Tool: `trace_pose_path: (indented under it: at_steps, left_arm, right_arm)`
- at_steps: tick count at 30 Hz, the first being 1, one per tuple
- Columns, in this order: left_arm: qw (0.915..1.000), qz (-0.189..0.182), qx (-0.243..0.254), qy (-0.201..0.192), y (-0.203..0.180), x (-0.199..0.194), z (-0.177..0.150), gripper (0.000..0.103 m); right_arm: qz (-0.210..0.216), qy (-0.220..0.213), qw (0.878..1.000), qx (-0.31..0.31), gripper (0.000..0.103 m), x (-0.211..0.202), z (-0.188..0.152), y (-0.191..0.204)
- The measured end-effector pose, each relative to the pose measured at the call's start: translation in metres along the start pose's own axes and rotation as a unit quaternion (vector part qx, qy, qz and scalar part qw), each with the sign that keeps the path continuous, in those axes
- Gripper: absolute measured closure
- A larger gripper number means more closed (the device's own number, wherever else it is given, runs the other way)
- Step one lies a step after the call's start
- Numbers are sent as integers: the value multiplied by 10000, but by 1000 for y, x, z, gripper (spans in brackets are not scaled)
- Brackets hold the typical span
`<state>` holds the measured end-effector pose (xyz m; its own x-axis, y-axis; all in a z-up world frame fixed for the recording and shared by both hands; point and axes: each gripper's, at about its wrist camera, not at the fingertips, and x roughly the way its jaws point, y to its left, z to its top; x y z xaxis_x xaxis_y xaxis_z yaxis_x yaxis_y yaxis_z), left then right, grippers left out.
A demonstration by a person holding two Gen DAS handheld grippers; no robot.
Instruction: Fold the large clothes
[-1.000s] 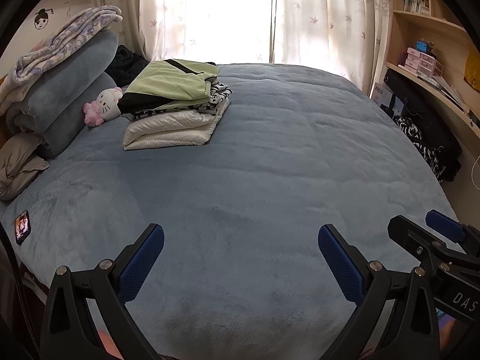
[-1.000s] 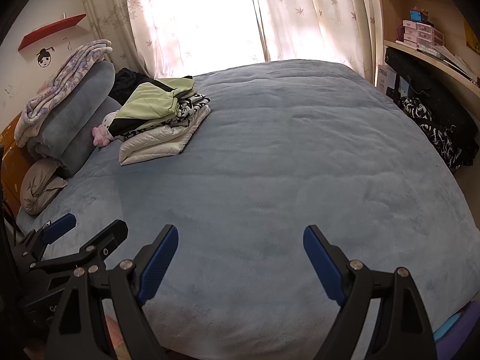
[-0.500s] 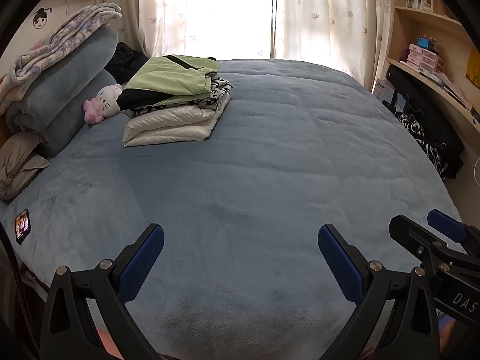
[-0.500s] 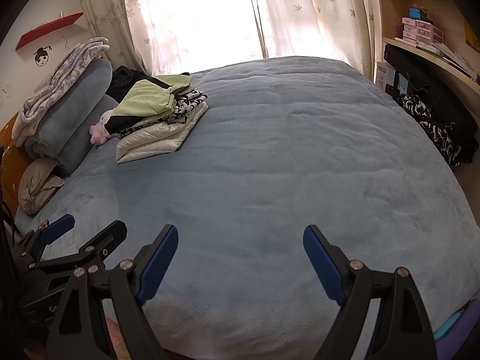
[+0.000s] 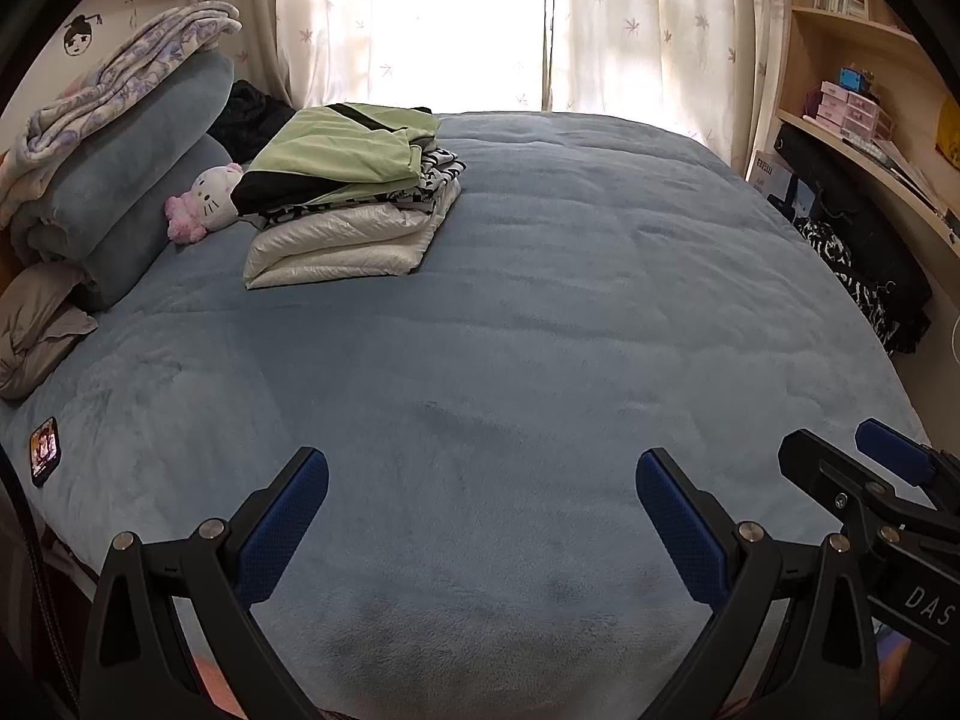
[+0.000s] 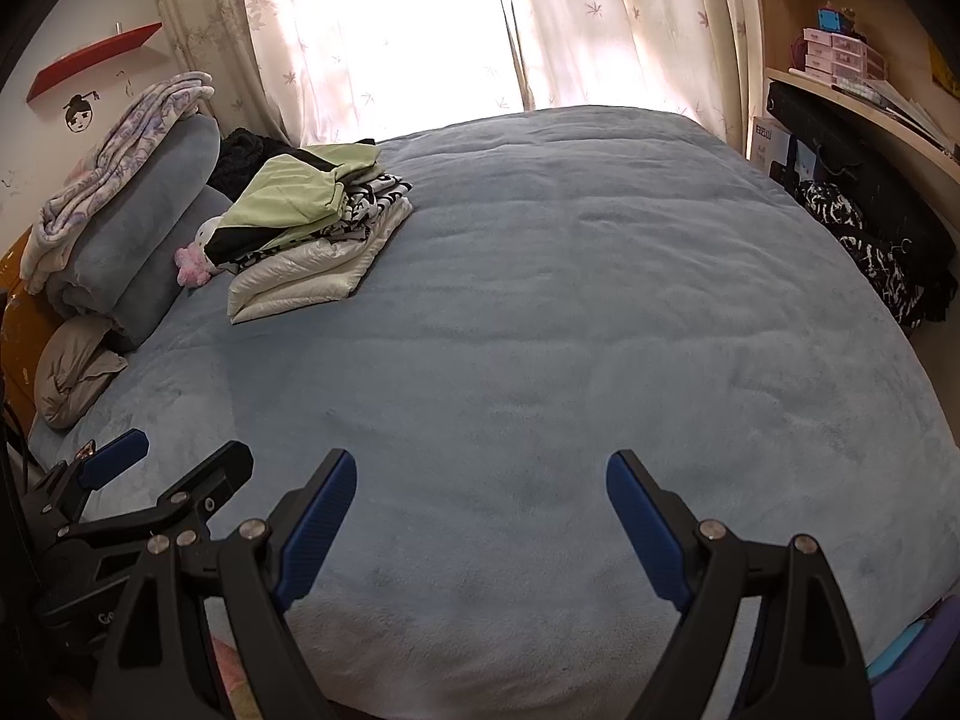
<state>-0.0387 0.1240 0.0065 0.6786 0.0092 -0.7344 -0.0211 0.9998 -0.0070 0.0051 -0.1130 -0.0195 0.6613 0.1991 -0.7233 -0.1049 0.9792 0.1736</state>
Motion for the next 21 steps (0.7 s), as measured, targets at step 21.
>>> trace_pose_path:
  at_steps: [21]
  left_arm:
    - [10000,40,67,51,-5,7,0,2]
  right_arm:
    - [-31,74,10000,30,17,8,0,0]
